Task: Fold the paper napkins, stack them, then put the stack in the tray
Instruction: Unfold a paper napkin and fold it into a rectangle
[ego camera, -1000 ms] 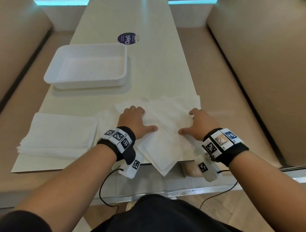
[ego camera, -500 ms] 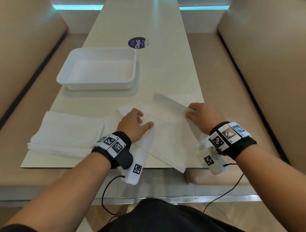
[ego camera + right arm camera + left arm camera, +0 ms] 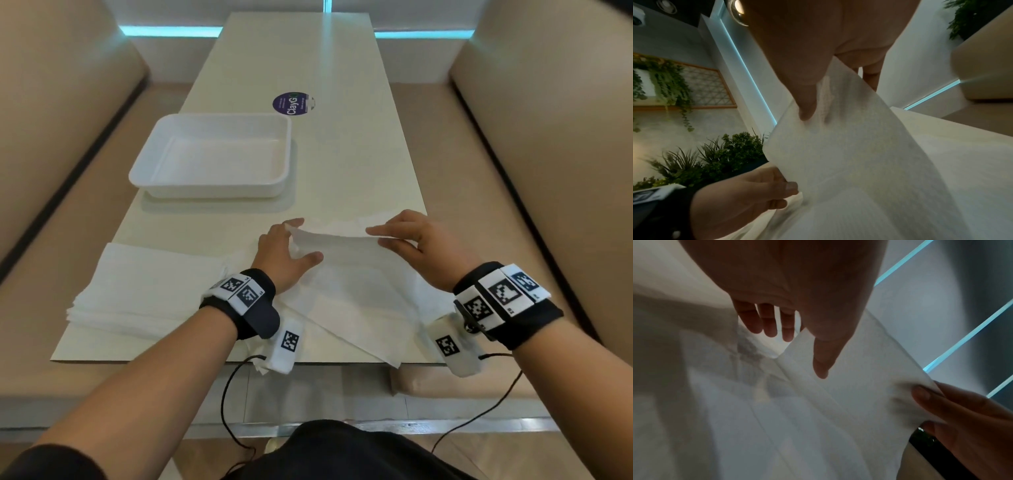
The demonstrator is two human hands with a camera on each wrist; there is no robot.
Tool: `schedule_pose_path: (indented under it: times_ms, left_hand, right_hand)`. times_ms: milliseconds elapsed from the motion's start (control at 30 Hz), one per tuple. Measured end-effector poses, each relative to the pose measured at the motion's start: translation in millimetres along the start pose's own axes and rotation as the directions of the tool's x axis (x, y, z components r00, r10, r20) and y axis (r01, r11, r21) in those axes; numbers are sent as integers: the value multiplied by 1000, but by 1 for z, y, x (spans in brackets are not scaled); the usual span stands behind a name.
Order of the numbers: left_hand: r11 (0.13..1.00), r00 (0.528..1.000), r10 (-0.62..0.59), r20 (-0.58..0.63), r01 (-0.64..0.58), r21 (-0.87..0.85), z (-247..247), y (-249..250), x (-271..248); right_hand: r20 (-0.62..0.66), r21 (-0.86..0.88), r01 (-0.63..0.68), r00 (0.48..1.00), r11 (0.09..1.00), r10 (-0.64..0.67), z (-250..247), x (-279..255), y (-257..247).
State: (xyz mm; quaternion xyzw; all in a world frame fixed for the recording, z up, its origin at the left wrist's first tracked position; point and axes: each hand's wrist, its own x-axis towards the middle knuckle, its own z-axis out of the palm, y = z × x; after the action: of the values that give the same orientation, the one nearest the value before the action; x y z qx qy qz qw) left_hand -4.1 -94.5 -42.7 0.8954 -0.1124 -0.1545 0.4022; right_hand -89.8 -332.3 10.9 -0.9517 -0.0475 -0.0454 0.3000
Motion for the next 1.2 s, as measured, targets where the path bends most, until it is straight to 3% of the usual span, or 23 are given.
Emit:
schedule_pose_path:
  times_ms: [167,367,500,600,667,767,900,1067,1200]
  left_hand:
    - [985,998,65,3,-64,-158,-15,-6,6]
    - [959,990,73,118,-37,-281,-24,-3,-1]
    - [884,989,-15,150,83,-461,-27,2,-4]
    - [820,987,-72,143,140,-555,-27,3,-3]
    - [785,987,-109,120,160,-598,-27,3,-2]
    - [793,990,-128,58,138,-593,-29,-2,0]
    - [872,998,-59,22,63,-485,-34,-14,-4]
    - [858,990,42,131,32,-512,-43,-11,-14]
    - [940,980,121,156,-63,-337,-53,-12,-23]
  right_hand:
    - [83,3,26,996,1000,-26,5,-13,2]
    - [36,194,-229,973,954,226,5,-16,7]
    - [-75,456,-276,935,846,345,3,-8,7]
    - [-4,621,-321,911,715,412,7,-3,5]
    - [72,585,-392,897,710,436,13,-3,8]
    - [85,546,-425,886,722,456,23,-5,13]
    - [56,633,-389,886,670,461,21,-5,7]
    - [200,537,-359,933,763,298,12,-10,-1]
    - [101,412,-338,940,846,327,14,-14,4]
